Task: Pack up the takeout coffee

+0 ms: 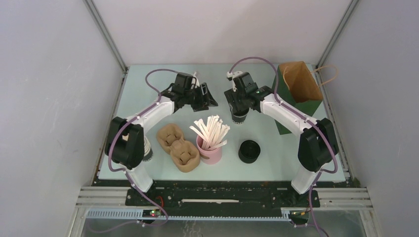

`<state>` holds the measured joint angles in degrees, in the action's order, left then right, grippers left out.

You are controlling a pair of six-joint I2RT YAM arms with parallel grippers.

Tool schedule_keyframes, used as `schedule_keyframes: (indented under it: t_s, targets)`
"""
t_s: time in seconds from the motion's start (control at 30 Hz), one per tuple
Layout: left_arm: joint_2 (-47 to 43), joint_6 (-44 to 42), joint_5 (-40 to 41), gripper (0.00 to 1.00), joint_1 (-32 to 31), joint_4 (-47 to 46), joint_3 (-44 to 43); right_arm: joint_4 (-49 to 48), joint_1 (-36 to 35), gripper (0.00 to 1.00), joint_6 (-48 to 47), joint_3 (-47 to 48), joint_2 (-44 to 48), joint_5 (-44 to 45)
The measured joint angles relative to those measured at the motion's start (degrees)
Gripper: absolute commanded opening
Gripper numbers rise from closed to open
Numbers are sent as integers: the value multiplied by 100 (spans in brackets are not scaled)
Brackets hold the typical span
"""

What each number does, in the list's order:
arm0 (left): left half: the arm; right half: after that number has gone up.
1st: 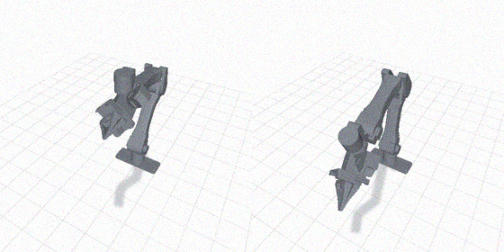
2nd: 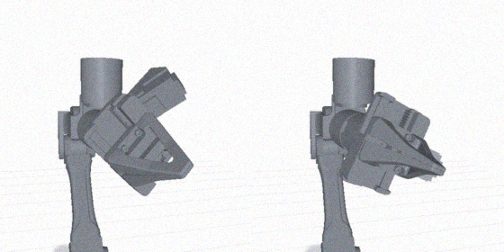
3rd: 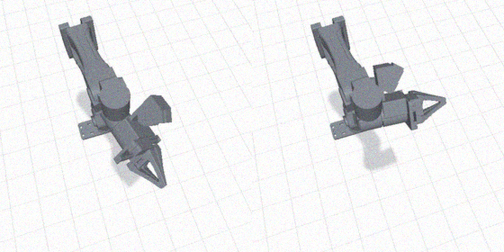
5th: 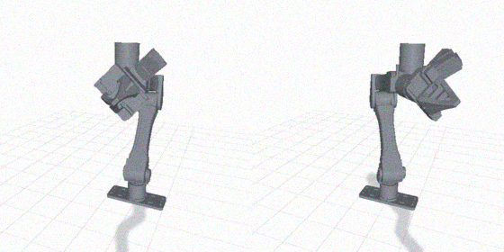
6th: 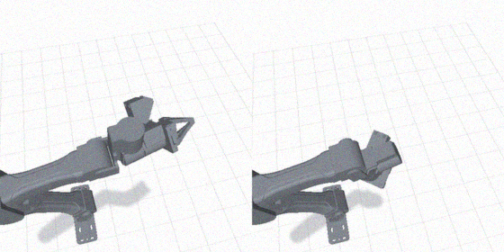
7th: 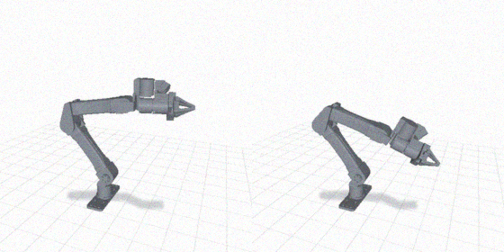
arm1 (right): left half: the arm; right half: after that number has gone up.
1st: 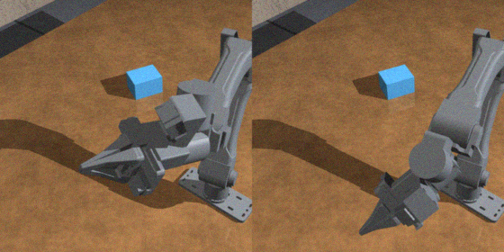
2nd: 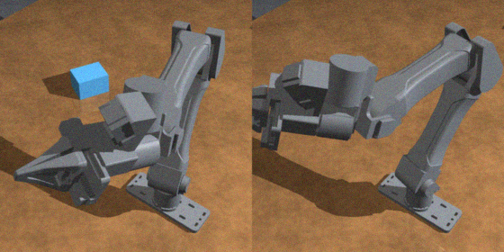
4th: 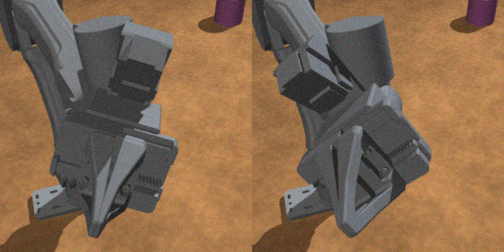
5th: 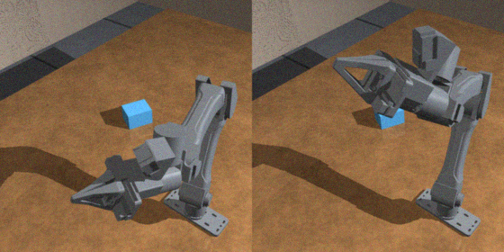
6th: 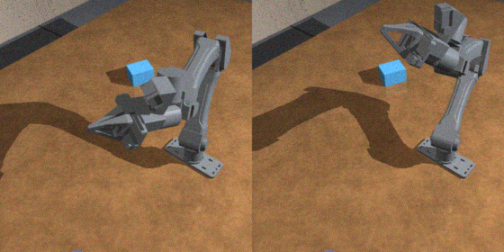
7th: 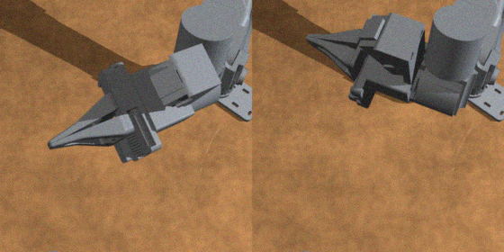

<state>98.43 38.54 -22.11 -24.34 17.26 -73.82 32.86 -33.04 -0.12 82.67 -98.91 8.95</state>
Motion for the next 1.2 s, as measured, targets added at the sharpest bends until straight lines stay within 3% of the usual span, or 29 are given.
schedule_keyframes:
  t_s: [1.2]
  targets:
    - [-7, 0, -15, 63, 0, -50, 96, -48, -22, 92, -7, 0, -83, 197]
